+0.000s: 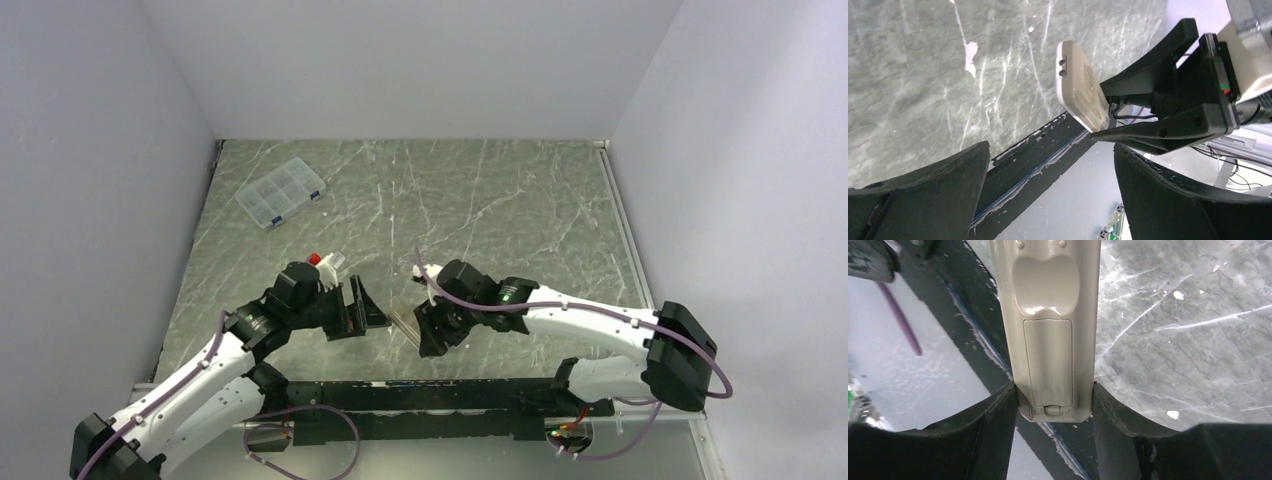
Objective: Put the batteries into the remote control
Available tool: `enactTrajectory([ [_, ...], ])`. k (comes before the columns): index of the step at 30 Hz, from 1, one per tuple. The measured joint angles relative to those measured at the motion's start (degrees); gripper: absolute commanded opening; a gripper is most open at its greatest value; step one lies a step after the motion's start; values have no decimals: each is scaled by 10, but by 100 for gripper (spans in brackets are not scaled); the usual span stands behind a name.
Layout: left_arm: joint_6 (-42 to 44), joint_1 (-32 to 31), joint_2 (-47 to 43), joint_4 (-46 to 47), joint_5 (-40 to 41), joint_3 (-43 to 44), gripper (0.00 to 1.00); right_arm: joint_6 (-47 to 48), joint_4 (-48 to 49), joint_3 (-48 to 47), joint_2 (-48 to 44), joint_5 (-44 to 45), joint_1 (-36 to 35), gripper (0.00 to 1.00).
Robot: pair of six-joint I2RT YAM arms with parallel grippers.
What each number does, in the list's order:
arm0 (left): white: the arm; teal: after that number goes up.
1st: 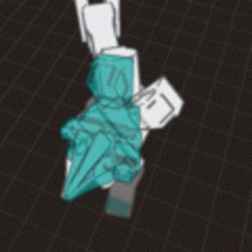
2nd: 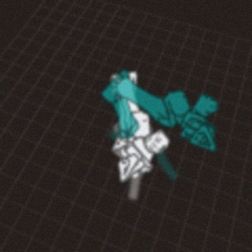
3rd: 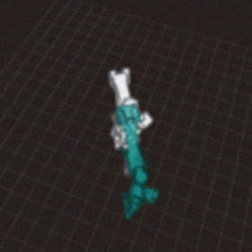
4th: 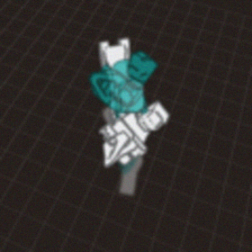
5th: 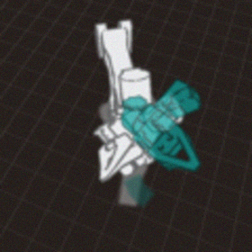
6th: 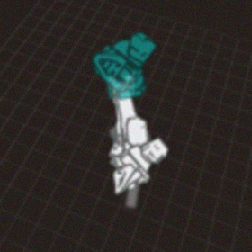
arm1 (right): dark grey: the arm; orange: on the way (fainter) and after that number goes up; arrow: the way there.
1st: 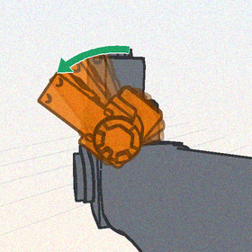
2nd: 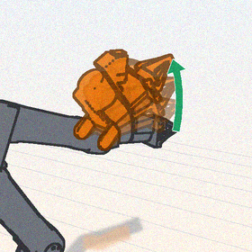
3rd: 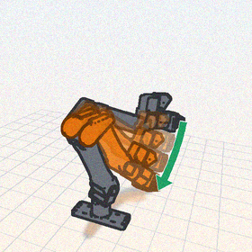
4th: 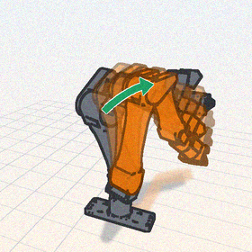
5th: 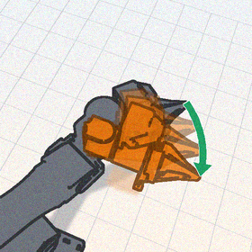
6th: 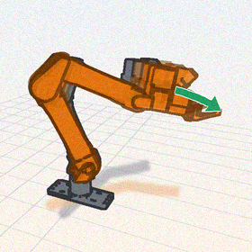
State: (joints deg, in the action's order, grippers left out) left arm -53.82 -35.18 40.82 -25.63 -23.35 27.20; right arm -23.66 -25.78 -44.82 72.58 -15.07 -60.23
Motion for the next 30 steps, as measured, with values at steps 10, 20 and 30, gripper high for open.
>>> enactTrajectory([
  [10, -25, 15, 10, 143, -73, -43, 99, -45, 77, 43, -50, -153, 71, 15],
  [20, -90, 39, 35, 329, -138, -96, 100, -133, 201, 94, -62, -281, 104, 15],
  [30, -162, 44, 66, 512, -179, -129, 99, -250, 359, 138, -62, -350, 114, 14],
])
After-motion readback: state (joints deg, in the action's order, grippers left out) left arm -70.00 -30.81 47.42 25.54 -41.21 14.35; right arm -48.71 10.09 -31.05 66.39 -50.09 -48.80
